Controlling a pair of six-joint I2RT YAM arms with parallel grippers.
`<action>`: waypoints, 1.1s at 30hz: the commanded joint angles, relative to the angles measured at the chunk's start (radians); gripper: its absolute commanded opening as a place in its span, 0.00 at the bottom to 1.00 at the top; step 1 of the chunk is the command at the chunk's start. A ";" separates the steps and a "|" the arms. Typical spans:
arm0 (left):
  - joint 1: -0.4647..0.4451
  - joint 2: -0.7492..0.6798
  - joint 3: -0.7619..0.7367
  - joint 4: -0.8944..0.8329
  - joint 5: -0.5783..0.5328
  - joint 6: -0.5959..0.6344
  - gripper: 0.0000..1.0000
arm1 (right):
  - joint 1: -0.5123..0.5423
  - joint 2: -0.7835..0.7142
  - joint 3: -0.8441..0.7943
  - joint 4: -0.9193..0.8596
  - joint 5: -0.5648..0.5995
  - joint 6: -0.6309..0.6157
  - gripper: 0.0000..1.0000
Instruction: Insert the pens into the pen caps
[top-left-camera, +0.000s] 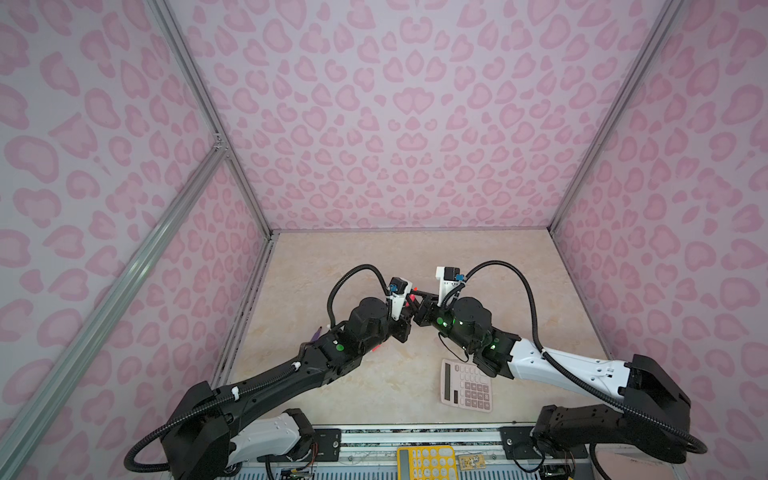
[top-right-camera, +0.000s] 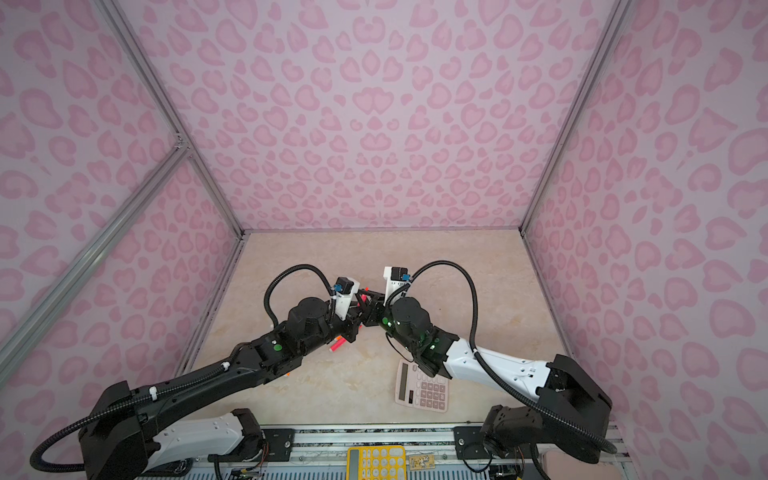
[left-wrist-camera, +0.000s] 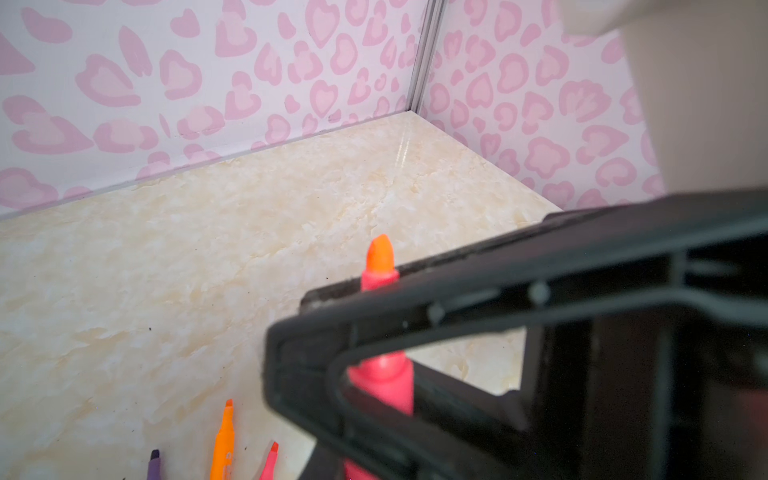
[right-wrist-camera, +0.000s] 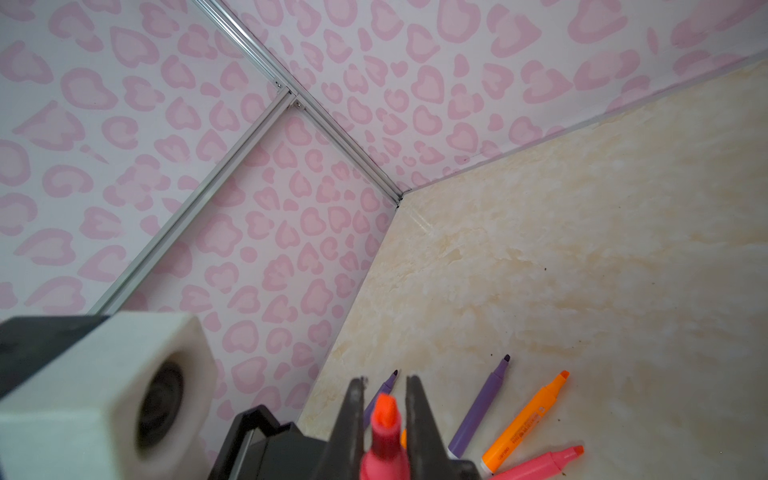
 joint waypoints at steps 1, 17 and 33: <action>0.005 -0.036 -0.005 0.037 -0.044 -0.016 0.03 | 0.000 -0.014 0.009 -0.052 0.050 -0.035 0.22; 0.216 -0.083 -0.134 -0.070 -0.019 -0.250 0.03 | -0.010 -0.242 -0.067 -0.491 0.431 -0.200 0.72; 0.251 -0.105 0.218 -0.507 0.205 -0.546 0.03 | -0.029 -0.084 -0.035 -0.744 0.096 -0.272 0.65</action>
